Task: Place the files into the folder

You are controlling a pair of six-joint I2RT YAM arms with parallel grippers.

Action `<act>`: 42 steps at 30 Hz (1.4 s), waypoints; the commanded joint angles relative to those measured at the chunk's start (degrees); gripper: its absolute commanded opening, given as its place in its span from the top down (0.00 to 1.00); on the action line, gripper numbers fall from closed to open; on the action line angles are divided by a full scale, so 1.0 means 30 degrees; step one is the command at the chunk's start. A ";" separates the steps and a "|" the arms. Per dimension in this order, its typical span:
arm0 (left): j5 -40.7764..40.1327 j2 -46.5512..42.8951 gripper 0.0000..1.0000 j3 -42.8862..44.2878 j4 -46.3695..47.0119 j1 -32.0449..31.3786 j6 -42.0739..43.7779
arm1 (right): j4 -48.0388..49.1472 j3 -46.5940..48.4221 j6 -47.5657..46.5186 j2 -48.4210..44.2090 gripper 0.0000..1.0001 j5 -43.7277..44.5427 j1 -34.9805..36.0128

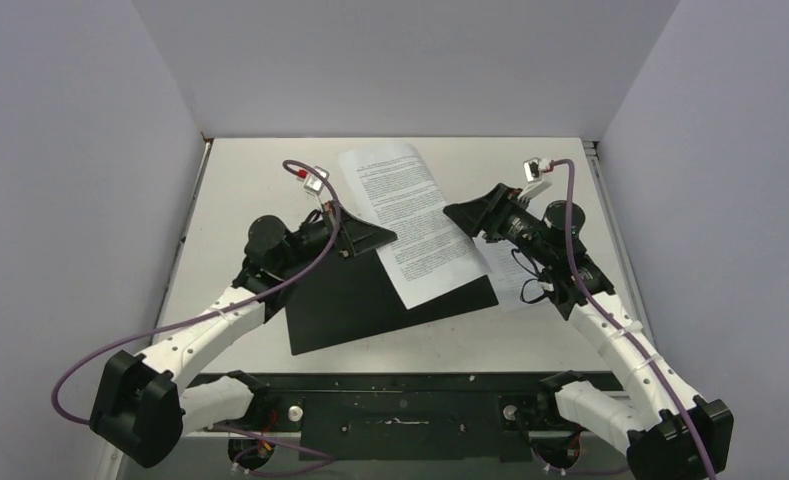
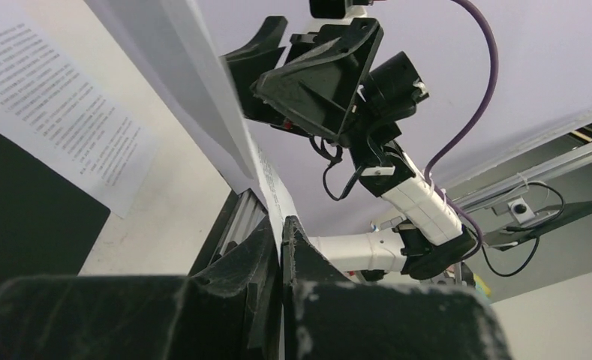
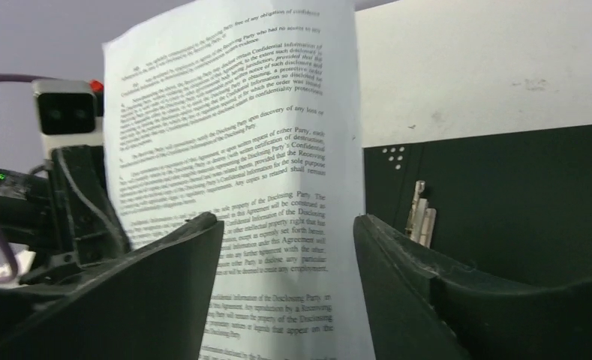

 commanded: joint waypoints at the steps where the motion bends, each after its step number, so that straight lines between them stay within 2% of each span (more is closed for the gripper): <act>1: 0.1033 -0.1207 1.00 0.1535 -0.1888 0.0098 0.2019 | 0.0450 -0.0139 -0.1185 -0.0710 0.28 -0.0103 0.0076; 4: 0.1412 -0.1839 1.00 0.2207 -0.3497 0.0098 0.3113 | 0.0134 -0.0187 -0.1591 -0.0880 0.14 -0.0097 0.0067; 10: 0.2661 -0.2623 1.00 0.3995 -0.6577 0.0098 0.5579 | 0.0259 -0.0707 -0.1531 -0.1411 0.00 -0.0163 0.0024; 12: 0.3023 -0.2821 1.00 0.4352 -0.7369 0.0098 0.6180 | 0.0772 -0.1007 -0.1011 -0.1672 0.06 -0.0488 0.0038; 16: 0.3671 -0.3147 1.00 0.4396 -0.7394 0.0092 0.6293 | 0.2458 -0.1676 0.0375 -0.2378 0.10 -0.1477 -0.0011; 22: 0.4511 -0.3731 1.00 0.3974 -0.6079 0.0098 0.5584 | 0.6786 -0.3168 0.3554 -0.3543 0.10 -0.3033 -0.0011; 27: 0.5254 -0.4076 1.00 0.3682 -0.4888 0.0070 0.5010 | 0.9137 -0.4022 0.5425 -0.4020 0.10 -0.3751 -0.0007; 33: 0.6378 -0.4064 1.00 0.2628 -0.1056 0.0069 0.2695 | 1.2871 -0.4712 0.7498 -0.4167 0.10 -0.5140 0.0010; 39: 0.6561 -0.4254 1.00 0.2323 -0.0734 0.0067 0.2661 | 1.6639 -0.4863 0.9678 -0.3950 0.09 -0.6303 0.0033; 42: 0.6344 -0.4267 1.00 0.2592 -0.2087 0.0067 0.3547 | 1.7294 -0.4678 1.0146 -0.3935 0.06 -0.6726 0.0036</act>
